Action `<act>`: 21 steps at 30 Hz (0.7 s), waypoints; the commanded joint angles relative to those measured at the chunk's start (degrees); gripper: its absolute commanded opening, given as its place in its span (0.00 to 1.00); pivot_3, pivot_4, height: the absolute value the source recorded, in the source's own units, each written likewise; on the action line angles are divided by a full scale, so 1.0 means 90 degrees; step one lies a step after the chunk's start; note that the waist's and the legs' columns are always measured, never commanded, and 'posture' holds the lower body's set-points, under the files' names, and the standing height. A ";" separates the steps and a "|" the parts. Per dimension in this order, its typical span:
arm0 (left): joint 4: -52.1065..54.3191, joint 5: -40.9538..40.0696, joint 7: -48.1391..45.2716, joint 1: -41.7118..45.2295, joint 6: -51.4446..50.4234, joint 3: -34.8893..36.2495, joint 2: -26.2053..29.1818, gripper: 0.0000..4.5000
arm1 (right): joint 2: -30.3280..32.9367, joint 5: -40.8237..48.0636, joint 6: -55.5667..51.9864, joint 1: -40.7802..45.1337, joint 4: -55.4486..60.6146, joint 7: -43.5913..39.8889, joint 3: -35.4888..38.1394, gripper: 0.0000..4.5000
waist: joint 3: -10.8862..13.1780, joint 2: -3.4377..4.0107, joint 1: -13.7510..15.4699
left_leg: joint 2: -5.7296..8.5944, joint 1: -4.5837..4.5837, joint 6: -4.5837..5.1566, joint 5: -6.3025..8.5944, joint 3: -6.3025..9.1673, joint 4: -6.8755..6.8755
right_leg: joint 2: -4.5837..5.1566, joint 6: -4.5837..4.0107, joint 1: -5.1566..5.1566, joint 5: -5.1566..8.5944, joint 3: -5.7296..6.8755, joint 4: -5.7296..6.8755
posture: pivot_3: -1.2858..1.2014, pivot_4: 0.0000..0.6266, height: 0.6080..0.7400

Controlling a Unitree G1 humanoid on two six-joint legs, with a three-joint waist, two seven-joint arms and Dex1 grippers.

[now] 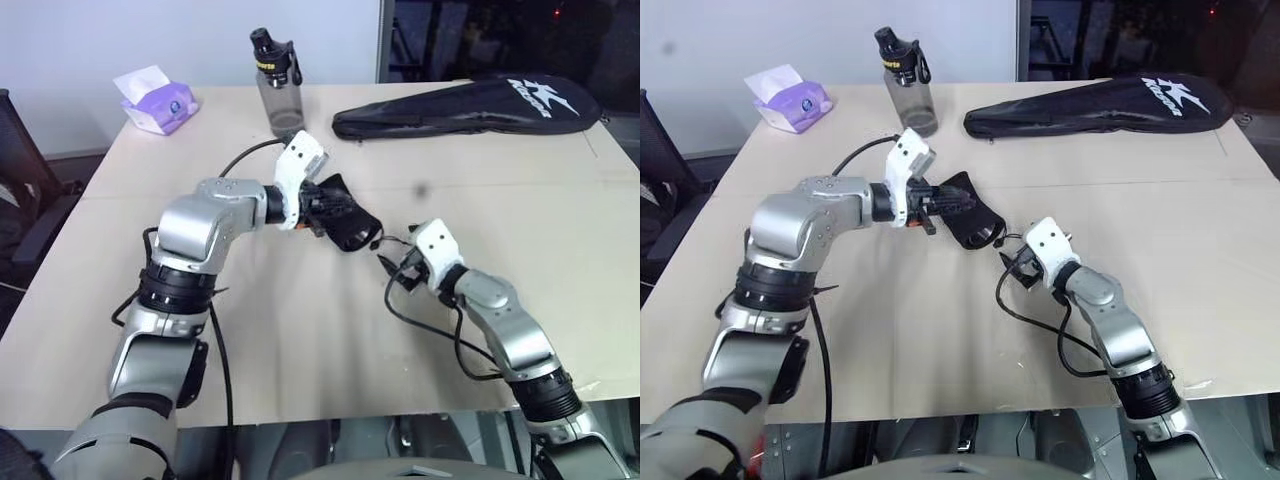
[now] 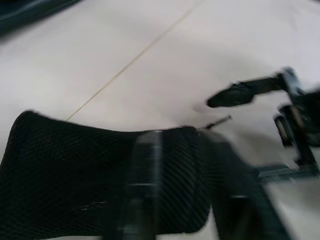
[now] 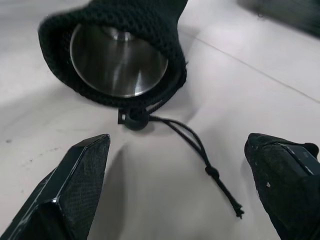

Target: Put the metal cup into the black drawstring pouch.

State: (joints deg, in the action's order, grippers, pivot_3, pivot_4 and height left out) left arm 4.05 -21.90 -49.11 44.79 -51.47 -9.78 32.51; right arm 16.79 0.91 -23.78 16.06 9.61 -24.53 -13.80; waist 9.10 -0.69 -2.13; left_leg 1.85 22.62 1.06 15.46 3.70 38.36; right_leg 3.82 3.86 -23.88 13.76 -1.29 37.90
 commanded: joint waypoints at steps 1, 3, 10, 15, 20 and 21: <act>0.0889 0.0713 0.0092 -0.0398 0.1006 -0.0626 0.0197 0.55 | 0.0144 -0.0002 0.0205 -0.0158 0.0276 -0.0121 0.0072 1.00 | 0.0000 0.0000 0.0010 | 0.0000 0.0000 0.0000 0.0000 0.0000 -0.0001 | 0.0002 0.0000 0.0000 0.0000 -0.0001 -0.0002 | 0.52 0.24 1.00; 0.0996 0.1290 0.0243 -0.0601 0.1630 -0.0993 0.0304 0.55 | 0.0203 -0.0018 0.0203 -0.0232 0.0348 -0.0147 0.0090 1.00 | 0.0000 0.0000 0.0030 | 0.0000 0.0000 0.0000 0.0000 0.0001 -0.0001 | 0.0003 0.0000 0.0001 0.0000 0.0001 -0.0001 | 0.52 0.24 1.00; 0.0484 0.2672 0.0750 -0.0877 0.2959 -0.1564 0.0293 0.55 | 0.0193 0.0027 0.0043 -0.0285 0.0541 -0.0159 0.0133 1.00 | 0.0000 0.0000 0.0033 | 0.0000 -0.0009 0.0007 0.0003 0.0002 0.0001 | -0.0006 -0.0001 0.0007 0.0000 0.0002 0.0010 | 0.52 0.24 1.00; 0.0057 0.2806 0.0694 -0.0759 0.3243 -0.1506 -0.0063 0.15 | 0.0161 -0.0019 -0.0022 -0.0303 0.0607 -0.0122 0.0075 1.00 | 0.0000 -0.0001 0.0045 | 0.0001 -0.0007 0.0026 0.0014 0.0002 0.0006 | -0.0006 0.0000 0.0010 0.0000 0.0004 0.0006 | 0.52 0.24 1.00; -0.0503 0.2697 0.0528 -0.0516 0.3292 -0.1235 -0.0219 0.01 | 0.0043 -0.0188 0.0037 -0.0163 0.0406 -0.0015 -0.0028 1.00 | 0.0000 -0.0001 0.0036 | 0.0001 -0.0013 0.0026 0.0014 0.0004 0.0006 | -0.0008 0.0000 0.0014 0.0000 0.0006 0.0010 | 0.52 0.24 1.00; -0.0576 0.2579 0.0460 -0.0443 0.3187 -0.1105 -0.0261 0.01 | -0.0004 -0.0243 0.0090 -0.0092 0.0291 0.0029 -0.0056 1.00 | 0.0000 0.0000 0.0035 | 0.0001 -0.0013 0.0026 0.0014 0.0005 0.0006 | -0.0009 0.0000 0.0014 0.0000 0.0007 0.0010 | 0.52 0.24 1.00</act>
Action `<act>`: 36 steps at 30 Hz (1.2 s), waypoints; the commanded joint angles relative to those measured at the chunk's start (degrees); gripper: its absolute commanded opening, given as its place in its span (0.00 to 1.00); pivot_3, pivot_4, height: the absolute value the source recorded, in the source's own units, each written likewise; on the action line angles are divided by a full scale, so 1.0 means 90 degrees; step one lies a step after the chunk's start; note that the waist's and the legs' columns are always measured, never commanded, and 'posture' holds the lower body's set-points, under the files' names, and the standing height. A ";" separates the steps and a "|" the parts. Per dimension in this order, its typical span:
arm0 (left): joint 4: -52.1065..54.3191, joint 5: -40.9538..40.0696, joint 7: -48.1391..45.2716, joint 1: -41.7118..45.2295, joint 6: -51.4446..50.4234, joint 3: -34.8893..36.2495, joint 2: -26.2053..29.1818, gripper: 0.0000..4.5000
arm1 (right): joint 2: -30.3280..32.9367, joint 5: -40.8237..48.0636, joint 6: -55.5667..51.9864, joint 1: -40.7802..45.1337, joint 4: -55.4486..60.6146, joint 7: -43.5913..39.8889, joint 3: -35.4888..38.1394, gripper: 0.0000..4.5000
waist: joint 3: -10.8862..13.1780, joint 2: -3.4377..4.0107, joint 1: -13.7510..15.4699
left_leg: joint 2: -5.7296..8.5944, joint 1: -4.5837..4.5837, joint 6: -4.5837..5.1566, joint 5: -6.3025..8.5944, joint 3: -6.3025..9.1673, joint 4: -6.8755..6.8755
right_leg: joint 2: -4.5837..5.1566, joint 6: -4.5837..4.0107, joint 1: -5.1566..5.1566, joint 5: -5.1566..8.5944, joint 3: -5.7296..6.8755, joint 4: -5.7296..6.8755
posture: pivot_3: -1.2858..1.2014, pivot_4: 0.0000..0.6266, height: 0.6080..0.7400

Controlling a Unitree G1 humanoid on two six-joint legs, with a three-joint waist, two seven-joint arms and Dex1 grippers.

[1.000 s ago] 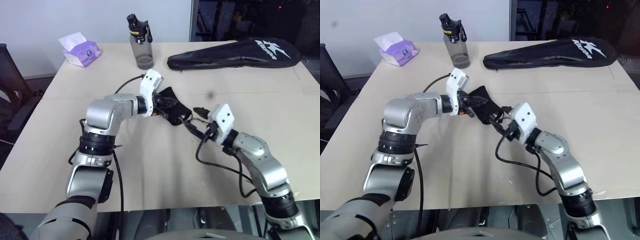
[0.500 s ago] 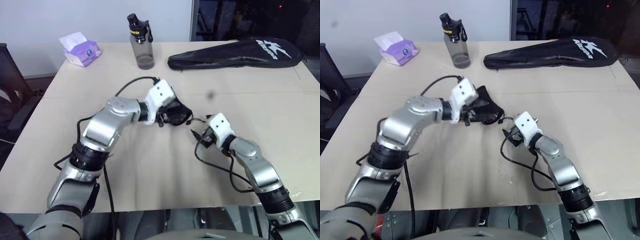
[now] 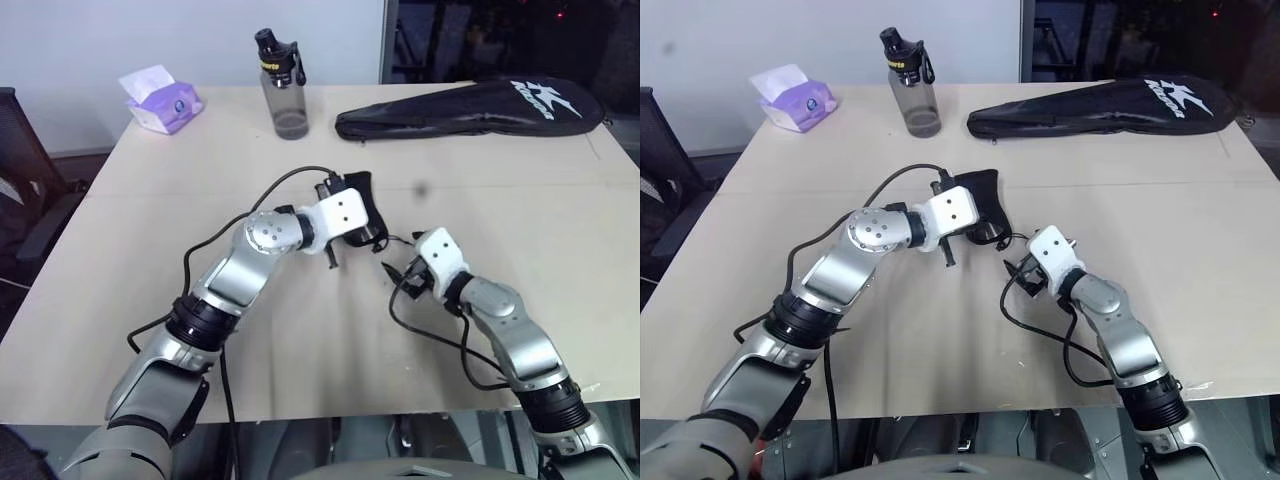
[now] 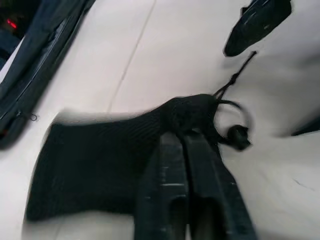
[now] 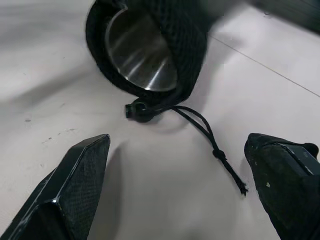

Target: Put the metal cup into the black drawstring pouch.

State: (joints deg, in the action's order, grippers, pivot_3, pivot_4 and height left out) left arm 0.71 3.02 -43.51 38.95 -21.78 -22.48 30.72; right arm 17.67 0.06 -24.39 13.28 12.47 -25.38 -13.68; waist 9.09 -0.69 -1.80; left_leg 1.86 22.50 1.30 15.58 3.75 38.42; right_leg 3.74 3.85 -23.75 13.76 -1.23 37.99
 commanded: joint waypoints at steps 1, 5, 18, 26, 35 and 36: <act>-0.0264 -0.0339 -0.0211 0.0298 -0.0274 0.0463 -0.0113 0.01 | -0.0177 -0.0175 0.0208 0.0304 -0.0169 0.0170 -0.0084 1.00 | 0.0000 0.0000 -0.0012 | 0.0000 -0.0001 0.0000 0.0000 -0.0001 0.0000 | 0.0000 0.0000 0.0001 0.0000 0.0000 0.0001 | 0.52 0.24 1.00; -0.0431 -0.0555 -0.0349 0.0517 -0.0387 0.0777 -0.0141 0.01 | -0.0432 -0.0305 0.0489 0.0646 -0.0771 0.0298 -0.0125 1.00 | 0.0000 0.0000 -0.0049 | 0.0000 -0.0003 -0.0001 -0.0001 -0.0001 0.0003 | -0.0005 0.0000 0.0000 0.0000 -0.0001 0.0006 | 0.52 0.24 1.00; -0.0260 -0.0861 -0.0349 0.0969 -0.1136 0.1393 -0.0082 0.00 | -0.0882 -0.0658 0.1390 0.1825 -0.3001 0.0381 -0.0208 0.89 | 0.0000 0.0000 -0.0075 | -0.0001 -0.0002 -0.0024 -0.0014 -0.0001 0.0000 | -0.0003 0.0000 -0.0001 -0.0001 -0.0004 0.0001 | 0.52 0.24 1.00; -0.0190 -0.0868 -0.0228 0.0765 -0.1131 0.1491 0.0041 0.00 | -0.0406 -0.0863 0.1163 0.1524 -0.2258 0.0427 -0.0001 0.20 | 0.0000 0.0000 -0.0041 | 0.0000 -0.0002 -0.0025 -0.0015 0.0000 0.0001 | 0.0001 0.0000 0.0000 -0.0001 -0.0004 0.0001 | 0.52 0.24 1.00; -0.0056 -0.1250 -0.0344 0.0250 -0.1120 0.1649 -0.0068 0.00 | 0.0615 -0.0470 -0.0969 0.1372 0.0981 -0.0486 0.0420 0.01 | 0.0002 0.0003 -0.0052 | -0.0003 0.0013 -0.0023 -0.0014 0.0003 -0.0001 | -0.0003 -0.0001 -0.0019 -0.0001 -0.0004 0.0006 | 0.52 0.24 1.00; -0.0010 -0.1590 -0.0461 0.0233 -0.1326 0.1830 -0.0179 0.06 | 0.0766 -0.0453 -0.1163 0.1466 0.1201 -0.0600 0.0450 0.00 | 0.0002 0.0003 -0.0047 | -0.0002 0.0013 -0.0023 -0.0013 0.0005 -0.0001 | -0.0003 0.0000 -0.0018 -0.0001 -0.0002 0.0005 | 0.52 0.24 1.00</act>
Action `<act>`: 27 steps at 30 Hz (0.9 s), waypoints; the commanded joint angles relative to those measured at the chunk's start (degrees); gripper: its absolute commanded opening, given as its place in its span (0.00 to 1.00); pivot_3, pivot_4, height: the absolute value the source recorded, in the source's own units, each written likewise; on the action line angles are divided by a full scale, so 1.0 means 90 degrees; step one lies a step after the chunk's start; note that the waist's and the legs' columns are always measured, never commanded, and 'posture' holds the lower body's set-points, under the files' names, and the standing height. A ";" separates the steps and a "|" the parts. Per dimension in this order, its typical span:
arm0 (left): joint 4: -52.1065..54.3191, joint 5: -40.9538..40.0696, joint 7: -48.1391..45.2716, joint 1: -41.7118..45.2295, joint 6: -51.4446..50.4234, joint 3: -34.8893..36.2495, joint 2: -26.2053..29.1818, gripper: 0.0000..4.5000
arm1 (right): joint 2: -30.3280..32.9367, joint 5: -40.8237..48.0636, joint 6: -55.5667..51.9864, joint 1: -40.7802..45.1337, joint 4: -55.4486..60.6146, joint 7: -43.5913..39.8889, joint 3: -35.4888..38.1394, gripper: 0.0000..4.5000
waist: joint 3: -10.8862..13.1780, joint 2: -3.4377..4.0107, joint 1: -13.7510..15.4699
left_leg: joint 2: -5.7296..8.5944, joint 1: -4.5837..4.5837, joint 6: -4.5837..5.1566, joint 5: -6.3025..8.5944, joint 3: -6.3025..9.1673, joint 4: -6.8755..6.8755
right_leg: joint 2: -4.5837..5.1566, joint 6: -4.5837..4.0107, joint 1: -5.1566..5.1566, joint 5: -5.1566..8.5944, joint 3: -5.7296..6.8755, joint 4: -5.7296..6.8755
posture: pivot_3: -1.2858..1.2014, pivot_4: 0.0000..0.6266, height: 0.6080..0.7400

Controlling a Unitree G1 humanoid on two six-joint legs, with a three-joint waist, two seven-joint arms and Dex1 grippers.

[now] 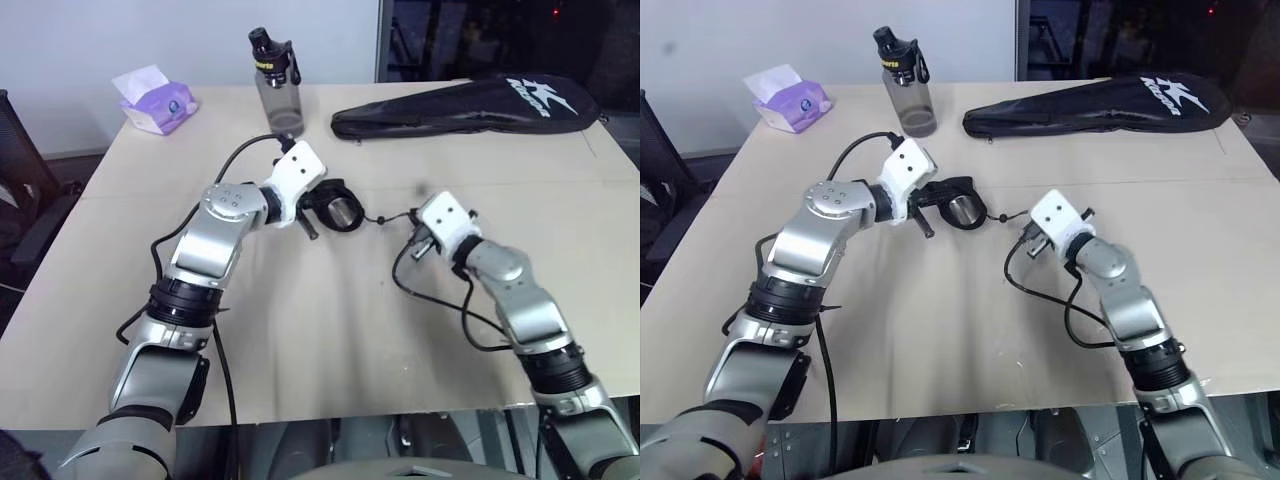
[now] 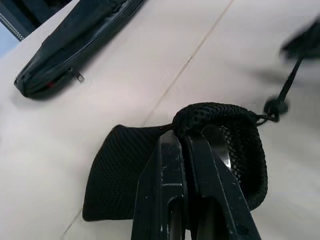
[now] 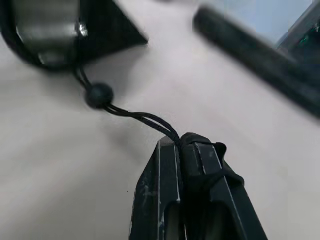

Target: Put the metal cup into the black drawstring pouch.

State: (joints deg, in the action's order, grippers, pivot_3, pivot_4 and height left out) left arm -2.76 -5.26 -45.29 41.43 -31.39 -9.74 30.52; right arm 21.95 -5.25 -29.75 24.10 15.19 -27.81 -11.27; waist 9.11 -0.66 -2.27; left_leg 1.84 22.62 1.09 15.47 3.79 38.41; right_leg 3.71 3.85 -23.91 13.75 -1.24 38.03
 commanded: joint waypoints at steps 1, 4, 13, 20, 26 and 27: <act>0.0432 -0.0963 -0.0364 -0.0026 -0.0459 0.0561 -0.0243 0.13 | 0.0474 0.0135 -0.0717 0.0370 0.1077 -0.0454 0.0199 0.00 | 0.0000 0.0000 0.0009 | 0.0000 0.0000 0.0001 0.0000 -0.0001 0.0001 | 0.0001 0.0000 0.0000 0.0000 -0.0001 0.0000 | 0.52 0.24 1.00; 0.0748 -0.1579 -0.0635 0.0095 -0.0840 0.0715 -0.0390 0.39 | 0.0905 0.0226 -0.1147 0.0664 0.1461 -0.0726 0.0261 0.00 | 0.0002 -0.0002 0.0015 | 0.0001 0.0012 0.0021 0.0012 0.0001 0.0011 | 0.0004 0.0000 -0.0001 0.0000 0.0004 -0.0004 | 0.52 0.24 1.00; -0.0098 -0.1150 -0.0724 0.0771 0.0117 -0.0187 -0.1097 0.79 | 0.1554 0.0525 -0.2022 0.1633 0.2103 -0.1187 0.0261 0.00 | 0.0003 0.0000 0.0070 | 0.0006 0.0011 0.0017 0.0009 0.0008 0.0014 | 0.0009 0.0000 0.0009 0.0000 0.0013 -0.0007 | 0.52 0.24 1.00; -0.1173 -0.0737 -0.0769 0.1136 0.0971 -0.0451 -0.1496 0.79 | 0.1693 0.0662 -0.2327 0.1861 0.2285 -0.1205 0.0232 0.00 | 0.0003 0.0001 0.0063 | 0.0005 0.0011 0.0001 0.0000 0.0008 0.0006 | 0.0009 0.0000 0.0005 0.0000 0.0015 -0.0012 | 0.52 0.24 1.00; -0.1384 -0.0829 -0.0966 0.1303 0.1099 -0.0347 -0.1731 0.79 | 0.1813 0.0707 -0.2477 0.1751 0.2423 -0.1115 0.0268 0.00 | 0.0003 0.0001 0.0065 | 0.0006 0.0015 0.0001 0.0001 0.0006 0.0007 | 0.0011 0.0000 0.0005 0.0000 0.0015 -0.0013 | 0.52 0.24 1.00; -0.1386 -0.0823 -0.0984 0.1303 0.1106 -0.0345 -0.1737 0.71 | 0.1832 0.0707 -0.2494 0.1720 0.2447 -0.1105 0.0275 0.00 | 0.0003 0.0001 0.0063 | 0.0006 0.0015 0.0001 0.0001 0.0006 0.0006 | 0.0011 0.0000 0.0005 0.0000 0.0015 -0.0013 | 0.52 0.24 1.00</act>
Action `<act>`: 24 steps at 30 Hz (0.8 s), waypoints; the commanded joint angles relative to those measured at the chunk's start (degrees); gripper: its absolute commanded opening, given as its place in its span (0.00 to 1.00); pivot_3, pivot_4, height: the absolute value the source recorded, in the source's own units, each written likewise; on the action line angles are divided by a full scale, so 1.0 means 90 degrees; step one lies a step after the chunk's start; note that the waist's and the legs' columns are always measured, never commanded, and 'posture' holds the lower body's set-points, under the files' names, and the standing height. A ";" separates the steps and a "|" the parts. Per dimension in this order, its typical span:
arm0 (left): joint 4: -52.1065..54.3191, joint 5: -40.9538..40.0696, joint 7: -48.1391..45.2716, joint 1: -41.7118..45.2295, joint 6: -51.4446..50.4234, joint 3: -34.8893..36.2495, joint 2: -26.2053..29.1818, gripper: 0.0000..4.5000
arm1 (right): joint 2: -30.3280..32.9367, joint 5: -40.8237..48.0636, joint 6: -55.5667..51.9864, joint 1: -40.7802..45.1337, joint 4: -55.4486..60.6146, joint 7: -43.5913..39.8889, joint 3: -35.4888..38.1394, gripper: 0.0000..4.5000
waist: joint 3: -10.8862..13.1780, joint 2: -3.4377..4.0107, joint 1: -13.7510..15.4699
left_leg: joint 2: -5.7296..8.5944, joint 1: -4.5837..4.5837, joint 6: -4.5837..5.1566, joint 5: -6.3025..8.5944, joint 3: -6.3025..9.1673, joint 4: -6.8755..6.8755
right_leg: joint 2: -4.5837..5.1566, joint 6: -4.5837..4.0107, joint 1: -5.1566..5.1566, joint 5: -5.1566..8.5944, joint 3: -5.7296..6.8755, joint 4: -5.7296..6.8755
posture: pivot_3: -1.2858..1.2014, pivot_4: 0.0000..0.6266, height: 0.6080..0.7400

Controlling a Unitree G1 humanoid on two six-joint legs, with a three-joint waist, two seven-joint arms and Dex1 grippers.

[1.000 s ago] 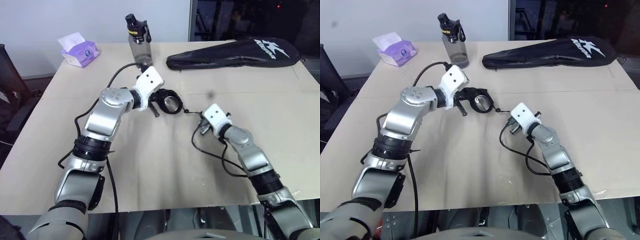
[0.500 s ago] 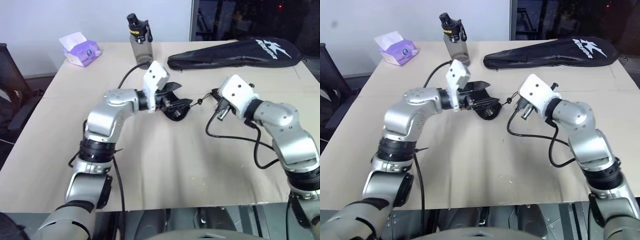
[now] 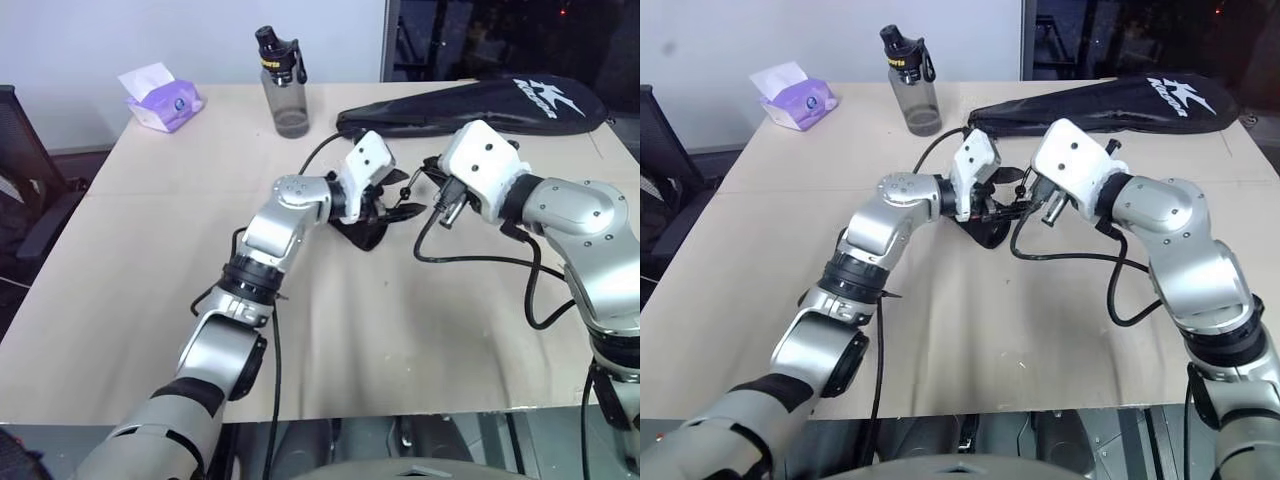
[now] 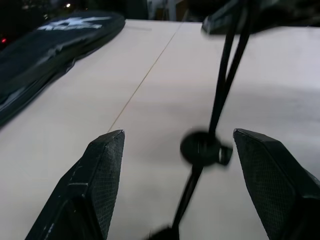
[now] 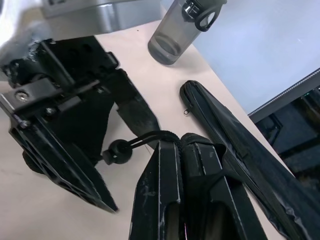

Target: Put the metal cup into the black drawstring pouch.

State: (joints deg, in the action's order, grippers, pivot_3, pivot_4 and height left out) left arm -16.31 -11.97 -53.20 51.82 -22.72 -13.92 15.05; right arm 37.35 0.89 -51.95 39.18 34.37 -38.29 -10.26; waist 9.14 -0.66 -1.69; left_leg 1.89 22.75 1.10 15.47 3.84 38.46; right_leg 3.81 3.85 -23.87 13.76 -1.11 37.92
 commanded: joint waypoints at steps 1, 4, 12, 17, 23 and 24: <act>0.0120 -0.0085 -0.0123 0.0150 0.0139 0.0132 -0.0029 0.68 | 0.0134 0.0027 -0.0044 0.0024 0.0334 0.0074 0.0166 0.00 | 0.0000 0.0000 -0.0002 | 0.0000 0.0000 0.0000 0.0000 0.0001 0.0000 | 0.0000 0.0000 0.0000 0.0000 0.0000 0.0001 | 0.52 0.24 1.00; 0.0243 -0.0091 -0.0257 0.0071 0.0076 0.0074 -0.0005 0.40 | 0.0156 0.0033 -0.0094 -0.0017 0.0382 0.0126 0.0176 0.00 | 0.0000 0.0000 -0.0002 | 0.0000 0.0000 0.0000 0.0000 0.0001 0.0000 | -0.0001 0.0000 0.0000 0.0000 0.0001 0.0002 | 0.52 0.24 1.00; -0.0190 0.0390 -0.0120 -0.0196 0.0036 -0.0051 0.0304 0.05 | 0.0147 -0.0032 -0.0749 -0.0470 0.0271 0.0611 0.1030 0.00 | 0.0000 0.0000 0.0022 | 0.0000 0.0000 0.0001 0.0000 0.0003 0.0000 | -0.0001 0.0000 0.0002 0.0000 0.0002 0.0000 | 0.52 0.24 1.00; -0.0479 0.1150 0.0005 -0.0944 0.0536 -0.0317 0.1097 0.05 | 0.0299 -0.0360 -0.0904 -0.1184 -0.0550 0.1356 0.2223 0.00 | -0.0001 0.0000 0.0032 | -0.0001 -0.0006 0.0000 0.0000 -0.0004 -0.0003 | -0.0002 0.0000 0.0000 0.0000 -0.0005 0.0004 | 0.52 0.24 1.00; -0.0518 0.1483 0.0372 -0.1224 0.1026 -0.0447 0.1174 0.05 | 0.0118 -0.0126 -0.0517 -0.1717 -0.0675 0.1514 0.2287 0.00 | 0.0001 0.0004 0.0100 | -0.0002 -0.0003 0.0003 0.0001 -0.0010 -0.0001 | 0.0001 0.0000 0.0000 0.0000 -0.0008 0.0002 | 0.52 0.24 1.00; -0.0480 0.1510 0.0522 -0.1258 0.1144 -0.0436 0.1074 0.05 | 0.0009 0.0007 -0.0449 -0.1798 -0.0640 0.1466 0.2191 0.00 | 0.0001 0.0003 0.0099 | -0.0002 -0.0004 0.0022 0.0013 -0.0010 -0.0001 | 0.0001 0.0000 0.0000 0.0000 -0.0009 0.0003 | 0.52 0.24 1.00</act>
State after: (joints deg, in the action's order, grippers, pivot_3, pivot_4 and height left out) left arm -19.15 -0.80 -51.01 42.00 -13.07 -19.09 23.00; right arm 37.06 2.36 -57.14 23.22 27.77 -28.22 3.49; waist 9.15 -0.62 -0.80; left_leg 1.87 22.70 1.31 15.59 3.76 38.46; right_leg 3.81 3.85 -23.87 13.76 -1.18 37.95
